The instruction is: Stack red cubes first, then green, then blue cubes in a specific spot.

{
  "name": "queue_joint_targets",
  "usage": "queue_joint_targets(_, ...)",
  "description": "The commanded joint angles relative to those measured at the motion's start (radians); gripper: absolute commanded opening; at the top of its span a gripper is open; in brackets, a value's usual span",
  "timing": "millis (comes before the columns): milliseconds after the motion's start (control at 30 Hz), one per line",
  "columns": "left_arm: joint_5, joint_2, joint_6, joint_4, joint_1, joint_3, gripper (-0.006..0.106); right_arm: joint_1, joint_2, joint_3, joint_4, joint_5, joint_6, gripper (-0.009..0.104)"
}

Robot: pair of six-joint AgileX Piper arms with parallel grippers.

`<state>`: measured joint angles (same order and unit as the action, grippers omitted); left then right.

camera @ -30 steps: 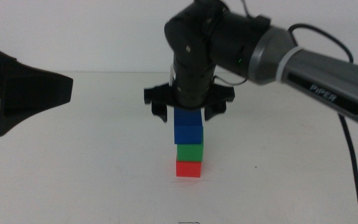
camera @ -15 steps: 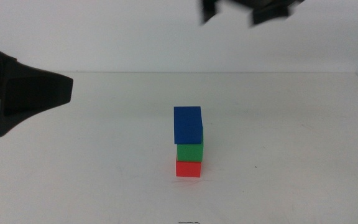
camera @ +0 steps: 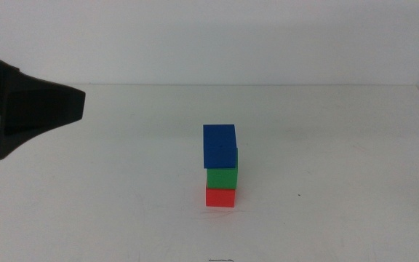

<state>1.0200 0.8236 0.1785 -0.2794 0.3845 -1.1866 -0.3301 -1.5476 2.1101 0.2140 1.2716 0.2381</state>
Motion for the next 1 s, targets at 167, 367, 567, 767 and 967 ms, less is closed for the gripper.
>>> queue_joint_targets(167, -0.062, 0.001, -0.003, -0.021, 0.002, -0.027, 0.094, 0.017, 0.075, 0.032, 0.012, 0.029, -0.009, 0.085)
queue_joint_targets(367, -0.068, -0.005, -0.003, 0.078, 0.001, -0.027, 0.094, 0.017, 0.061, 0.032, 0.010, 0.028, -0.009, 0.085)
queue_joint_targets(567, -0.226, -0.041, -0.003, 0.388, 0.001, -0.003, 0.094, 0.017, 0.062, 0.019, 0.036, 0.028, -0.009, 0.085)
queue_joint_targets(767, -0.471, -0.041, -0.003, 0.328, -0.010, 0.031, 0.094, 0.019, 0.099, -0.070, 0.073, 0.003, -0.009, 0.085)
queue_joint_targets(967, -0.599, -0.062, -0.003, 0.237, -0.231, 0.142, 0.094, 0.103, 0.212, -0.239, 0.088, -0.240, -0.009, 0.085)
